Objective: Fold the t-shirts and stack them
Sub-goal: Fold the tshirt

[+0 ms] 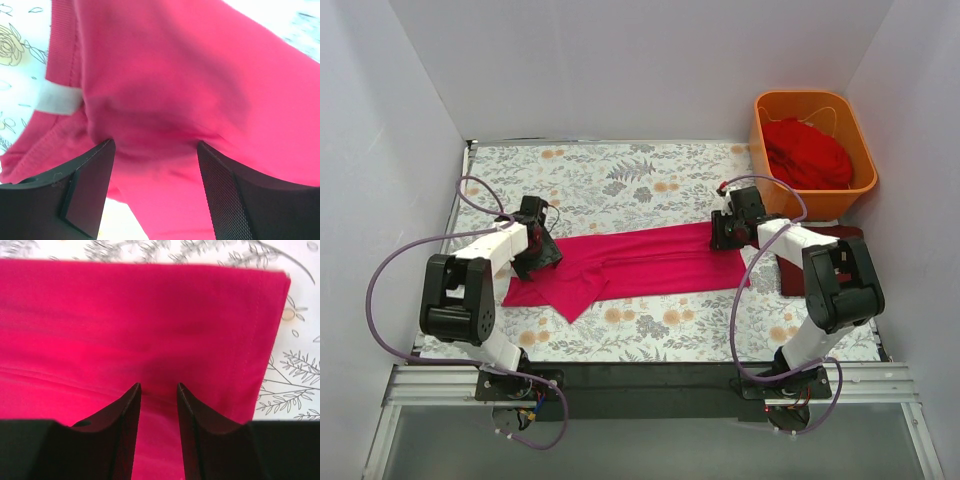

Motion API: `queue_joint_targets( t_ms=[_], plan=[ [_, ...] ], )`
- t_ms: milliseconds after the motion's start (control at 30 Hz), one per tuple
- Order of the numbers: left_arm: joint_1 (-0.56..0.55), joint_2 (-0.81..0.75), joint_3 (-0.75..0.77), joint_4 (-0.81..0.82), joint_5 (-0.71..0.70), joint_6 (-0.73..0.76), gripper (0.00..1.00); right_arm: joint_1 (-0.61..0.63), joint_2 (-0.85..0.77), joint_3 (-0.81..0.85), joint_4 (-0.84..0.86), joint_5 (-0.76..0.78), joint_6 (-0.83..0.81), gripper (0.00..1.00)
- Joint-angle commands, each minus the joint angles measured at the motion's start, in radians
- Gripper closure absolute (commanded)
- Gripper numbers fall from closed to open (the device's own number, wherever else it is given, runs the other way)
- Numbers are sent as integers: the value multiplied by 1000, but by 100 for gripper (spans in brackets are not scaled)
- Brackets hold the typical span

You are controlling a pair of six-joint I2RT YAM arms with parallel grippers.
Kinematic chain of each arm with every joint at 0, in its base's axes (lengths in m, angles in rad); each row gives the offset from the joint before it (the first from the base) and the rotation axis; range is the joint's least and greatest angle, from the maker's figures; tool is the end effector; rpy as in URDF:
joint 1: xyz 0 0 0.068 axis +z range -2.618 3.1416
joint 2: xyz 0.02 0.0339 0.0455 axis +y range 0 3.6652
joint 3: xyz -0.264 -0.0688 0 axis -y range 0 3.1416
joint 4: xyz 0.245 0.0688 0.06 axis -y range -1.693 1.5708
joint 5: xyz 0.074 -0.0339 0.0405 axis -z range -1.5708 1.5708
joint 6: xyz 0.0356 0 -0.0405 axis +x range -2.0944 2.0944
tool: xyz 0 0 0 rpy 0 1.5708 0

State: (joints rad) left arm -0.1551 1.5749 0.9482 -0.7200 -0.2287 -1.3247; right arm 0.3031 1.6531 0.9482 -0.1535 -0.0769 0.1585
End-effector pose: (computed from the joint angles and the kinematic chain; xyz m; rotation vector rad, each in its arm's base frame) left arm 0.2768 -0.0351 0.1765 -1.5888 2.3337 0.0253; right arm 0.3225 0.1037 0.1807 -0.2118 2.4394 0.3001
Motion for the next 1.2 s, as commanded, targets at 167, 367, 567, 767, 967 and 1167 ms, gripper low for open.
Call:
queue_joint_targets(
  t_ms=[167,367,567,767,967,1167],
  plan=[
    [23,83,14,59,46,5,35,-97,36,-66,46,98,12,58],
    [20,108,73,68,110,21,34,-160,21,-68,22,135,7,58],
    [5,57,144,27,115,7,32,-121,-97,-39,-23,85,-7,57],
    [-29,-131,71,-55,71,-53,31,37,-232,-38,-1,-56,65,58],
    [-99,-300,-125,-104,141,-149,37,215,-205,-86,221,-279,231,64],
    [-167,-377,-232,-93,206,-217,40,356,-46,-42,376,-371,309,66]
  ],
)
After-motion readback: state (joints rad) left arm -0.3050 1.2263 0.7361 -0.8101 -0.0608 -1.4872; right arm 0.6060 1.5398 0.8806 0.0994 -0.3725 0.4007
